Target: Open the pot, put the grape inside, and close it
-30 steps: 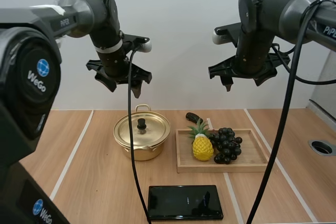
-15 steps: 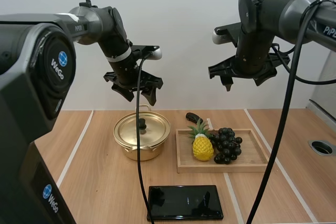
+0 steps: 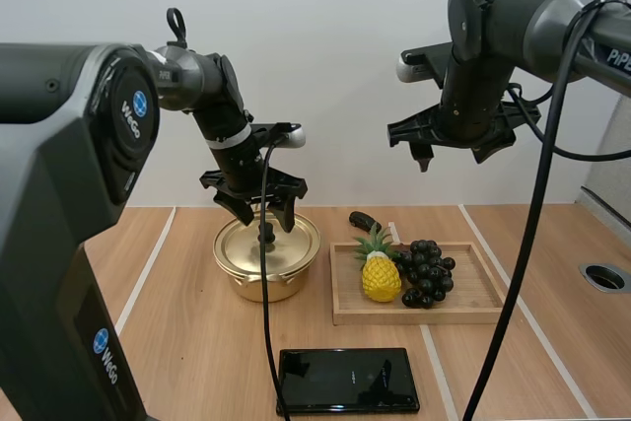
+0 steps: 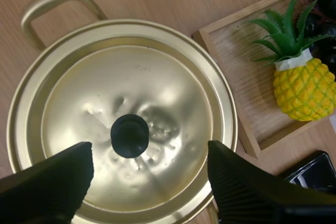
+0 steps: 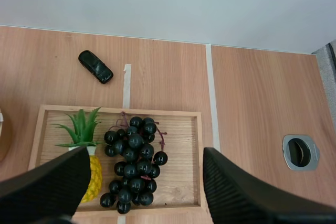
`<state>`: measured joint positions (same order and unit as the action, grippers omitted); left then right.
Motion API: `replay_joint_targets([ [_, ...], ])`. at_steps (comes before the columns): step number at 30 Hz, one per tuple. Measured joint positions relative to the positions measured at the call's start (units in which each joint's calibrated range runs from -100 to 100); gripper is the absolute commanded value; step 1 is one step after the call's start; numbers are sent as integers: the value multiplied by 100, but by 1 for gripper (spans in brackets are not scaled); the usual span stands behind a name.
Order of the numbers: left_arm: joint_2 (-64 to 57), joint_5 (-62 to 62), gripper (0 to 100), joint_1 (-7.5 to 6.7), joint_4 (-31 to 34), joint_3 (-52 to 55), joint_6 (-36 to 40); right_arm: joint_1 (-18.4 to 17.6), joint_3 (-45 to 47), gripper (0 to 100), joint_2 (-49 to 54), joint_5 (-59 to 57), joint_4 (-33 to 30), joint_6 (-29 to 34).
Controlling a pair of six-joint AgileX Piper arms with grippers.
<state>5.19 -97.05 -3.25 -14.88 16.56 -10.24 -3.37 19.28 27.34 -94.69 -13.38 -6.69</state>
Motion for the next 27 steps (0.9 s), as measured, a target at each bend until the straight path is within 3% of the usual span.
replay_joint_targets([
  [27, 0, 1861, 100, 0, 10, 308, -164, 0, 0, 100, 0, 0, 16, 0],
])
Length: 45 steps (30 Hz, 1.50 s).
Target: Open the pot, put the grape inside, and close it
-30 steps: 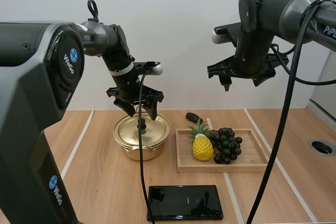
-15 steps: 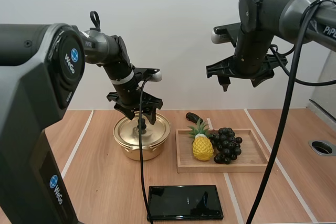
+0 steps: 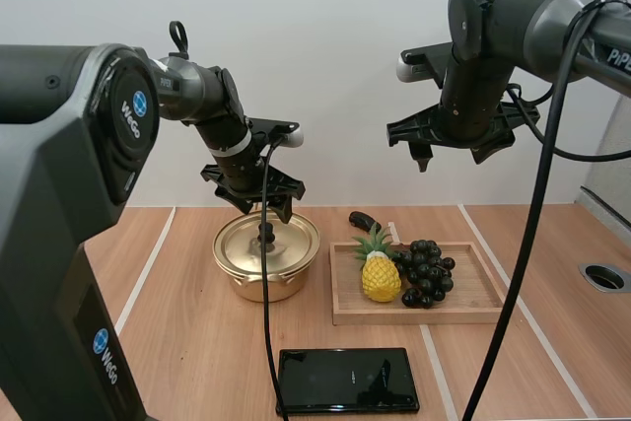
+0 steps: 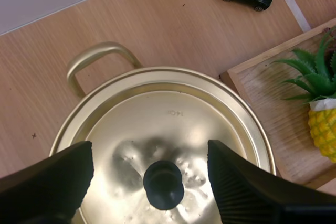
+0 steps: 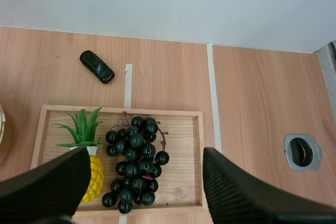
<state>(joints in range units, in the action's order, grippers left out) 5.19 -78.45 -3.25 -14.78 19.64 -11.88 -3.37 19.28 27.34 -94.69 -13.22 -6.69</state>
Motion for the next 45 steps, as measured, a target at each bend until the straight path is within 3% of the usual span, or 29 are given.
replay_joint_targets([
  [27, 434, -440, 100, 0, 0, 0, -109, 0, 0, 100, 0, -56, 13, 0],
  [32, 434, -528, 76, 0, 10, 0, -109, 0, 0, 100, 0, -56, 13, 0],
  [35, 434, -545, 45, 0, 43, -13, -97, 0, 0, 100, 0, -71, 13, 0],
  [38, 422, -651, 5, 0, 8, -13, 36, 0, 0, 100, 0, -88, 13, 0],
  [39, 411, -667, 0, -7, 20, -26, 85, 0, 0, 100, 0, -88, 13, 0],
  [45, 411, -672, 0, -13, 56, -26, 217, 0, 0, 100, 0, -106, 24, 0],
])
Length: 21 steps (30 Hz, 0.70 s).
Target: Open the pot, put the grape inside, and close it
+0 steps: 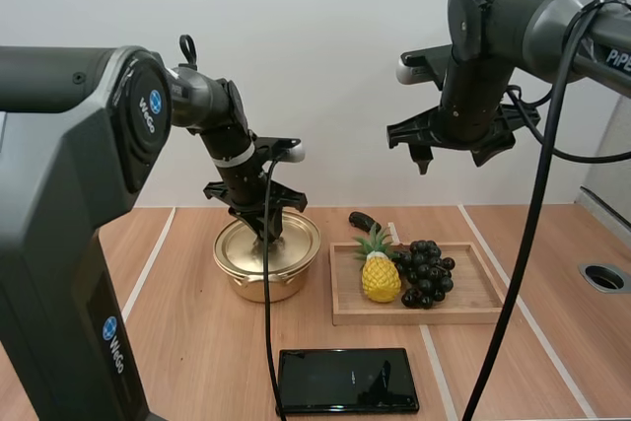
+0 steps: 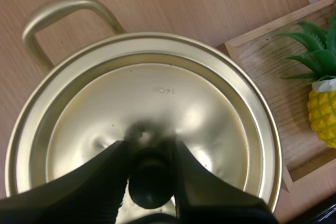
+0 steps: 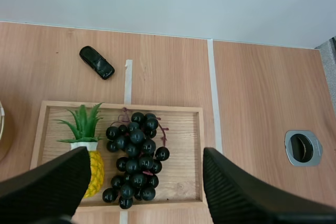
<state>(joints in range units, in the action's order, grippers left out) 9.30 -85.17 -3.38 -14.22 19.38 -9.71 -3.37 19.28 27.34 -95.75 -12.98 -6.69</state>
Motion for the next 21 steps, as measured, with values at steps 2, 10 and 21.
replay_joint_targets([
  [2, 0, 0, 0, 0, 41, 0, 10, 0, 0, 100, 0, 0, 0, 0],
  [10, -192, -157, 0, 0, 354, -259, 286, 0, 0, 100, 0, -17, 11, 0],
  [21, -1226, -236, 0, 0, 435, -1122, 617, 0, 0, 100, 0, -17, 11, 0],
])
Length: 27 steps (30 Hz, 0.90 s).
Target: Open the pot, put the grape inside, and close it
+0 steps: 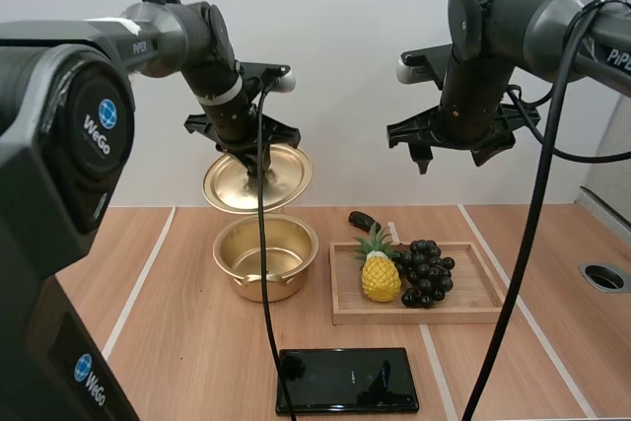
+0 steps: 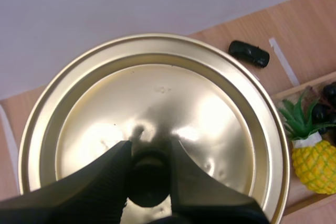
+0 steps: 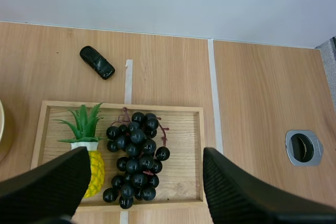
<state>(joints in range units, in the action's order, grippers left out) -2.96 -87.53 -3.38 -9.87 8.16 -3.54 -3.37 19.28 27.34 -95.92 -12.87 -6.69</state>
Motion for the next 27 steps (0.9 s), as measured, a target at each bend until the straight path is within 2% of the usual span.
replay_joint_targets([
  [6, -773, -57, 0, 0, 78, -282, 129, 0, 0, 100, 0, 0, 0, 0],
  [16, -1892, 152, 0, 0, 815, -853, 537, 0, 0, 100, 0, 0, 0, 0],
  [27, -2828, 290, 0, 0, 987, -1452, 1191, 0, 0, 100, 0, 0, 290, 0],
])
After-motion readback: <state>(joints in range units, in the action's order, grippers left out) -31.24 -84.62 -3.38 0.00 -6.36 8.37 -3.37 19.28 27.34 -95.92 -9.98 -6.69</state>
